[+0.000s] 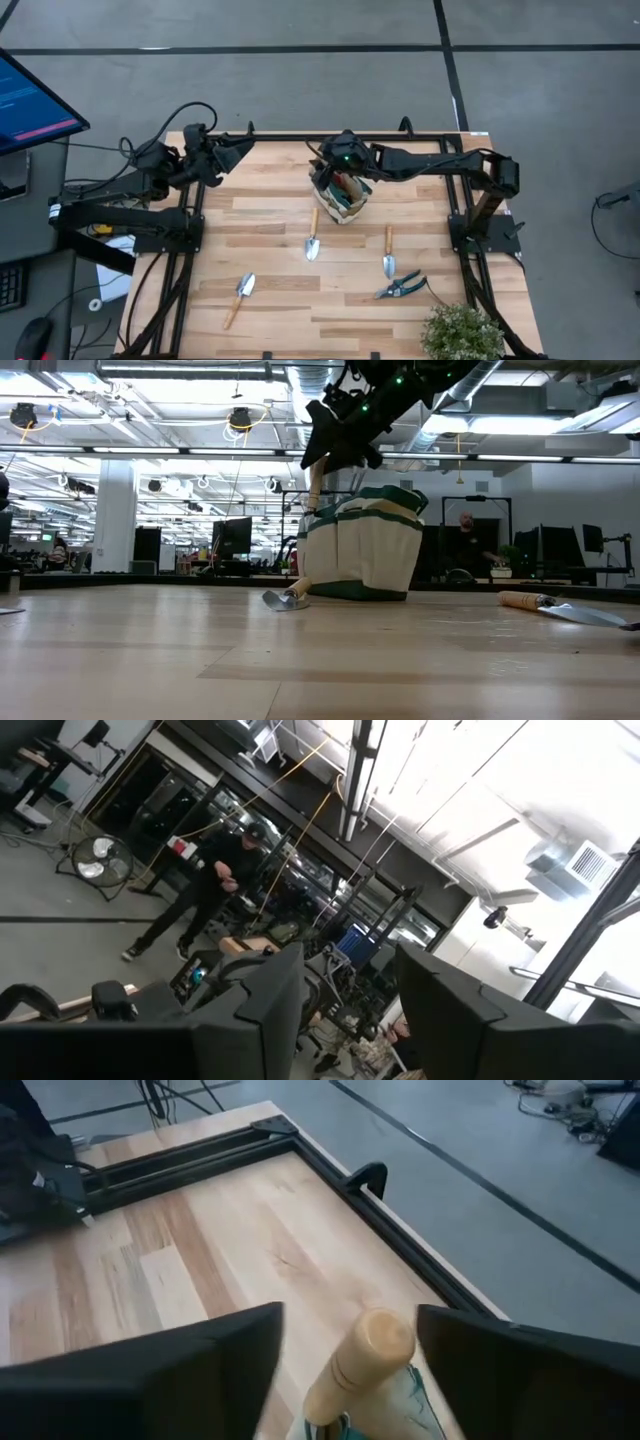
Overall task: Pick & Place Garden tools in Gardening bag
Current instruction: Put the brown trowel into the gardening bag
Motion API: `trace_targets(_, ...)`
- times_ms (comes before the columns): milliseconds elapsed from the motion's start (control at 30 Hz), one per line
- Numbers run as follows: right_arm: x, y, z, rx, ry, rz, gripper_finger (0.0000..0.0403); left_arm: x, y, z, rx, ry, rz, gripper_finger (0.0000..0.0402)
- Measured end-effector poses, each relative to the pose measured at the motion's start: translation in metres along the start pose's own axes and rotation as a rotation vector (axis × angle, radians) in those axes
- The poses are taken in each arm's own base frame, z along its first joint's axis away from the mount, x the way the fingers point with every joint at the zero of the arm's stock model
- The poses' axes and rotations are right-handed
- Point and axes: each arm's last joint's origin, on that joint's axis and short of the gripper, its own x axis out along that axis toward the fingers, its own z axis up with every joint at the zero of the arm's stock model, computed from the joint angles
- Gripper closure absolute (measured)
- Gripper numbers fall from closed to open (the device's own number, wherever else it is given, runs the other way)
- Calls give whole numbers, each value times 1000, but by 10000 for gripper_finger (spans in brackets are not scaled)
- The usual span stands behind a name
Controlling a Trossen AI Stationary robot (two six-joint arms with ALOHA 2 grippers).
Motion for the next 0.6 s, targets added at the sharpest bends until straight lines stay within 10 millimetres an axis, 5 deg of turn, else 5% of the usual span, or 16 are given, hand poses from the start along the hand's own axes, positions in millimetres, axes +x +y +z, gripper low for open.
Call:
trace_targets(167,1,-1,0,-20,5,31,342,0,0,0,0,0,0,243)
trace_targets(400,0,-5,3,-10,-10,18,339,0,0,0,0,5,-9,243)
trace_targets(600,-30,-8,30,-5,-133,30,339,0,0,0,0,4,-10,243)
